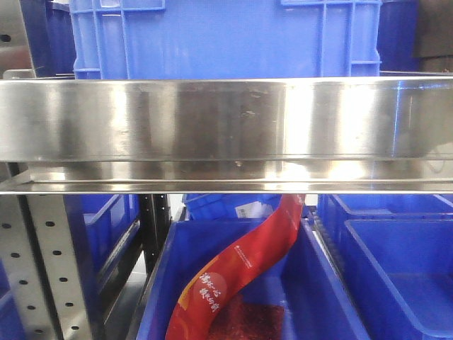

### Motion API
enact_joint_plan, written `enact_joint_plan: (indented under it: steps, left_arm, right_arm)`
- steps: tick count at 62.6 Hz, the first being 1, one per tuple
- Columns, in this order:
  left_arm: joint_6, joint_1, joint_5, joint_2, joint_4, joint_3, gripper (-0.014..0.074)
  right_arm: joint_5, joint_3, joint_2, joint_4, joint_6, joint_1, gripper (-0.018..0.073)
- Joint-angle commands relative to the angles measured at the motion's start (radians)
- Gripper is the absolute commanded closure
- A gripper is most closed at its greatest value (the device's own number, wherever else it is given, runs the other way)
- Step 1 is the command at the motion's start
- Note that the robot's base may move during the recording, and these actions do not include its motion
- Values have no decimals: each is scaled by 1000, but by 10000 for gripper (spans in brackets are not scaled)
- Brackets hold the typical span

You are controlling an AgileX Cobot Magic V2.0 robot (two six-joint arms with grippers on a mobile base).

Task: Grab PVC pipe and place in blue bin

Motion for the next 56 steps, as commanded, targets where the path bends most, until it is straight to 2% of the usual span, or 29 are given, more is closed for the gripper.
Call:
enact_joint_plan:
  steps: [1, 5, 19, 31, 39, 46, 50, 53, 56]
  left_arm:
    - [-5, 2, -7, -38, 29, 66, 707]
    - [-5, 32, -9, -133, 34, 201, 707]
    - [-5, 123, 14, -404, 76, 446, 707]
    - [-5, 254, 17, -622, 76, 625, 707]
    - [-5, 347, 17, -750, 55, 722, 707]
    - [9, 404, 28, -843, 27, 773, 707]
    - [40, 438, 18, -852, 2, 781, 707]
    - [51, 455, -36, -852, -7, 781, 707]
    - [52, 469, -28, -852, -7, 781, 707]
  right_arm:
    - [-25, 0, -3, 3, -5, -7, 728]
    - [-25, 0, -3, 3, -5, -7, 728]
    - [-25, 0, -3, 3, -5, -7, 728]
    - [-25, 0, -3, 3, -5, -7, 728]
    - [-25, 0, -3, 3, -5, -7, 728]
    - [-25, 0, -3, 3, -5, -7, 728]
    - [-25, 0, -3, 3, -5, -7, 728]
    - [-25, 0, -3, 3, -5, -7, 728]
    - [-25, 0, -3, 3, -5, -7, 728]
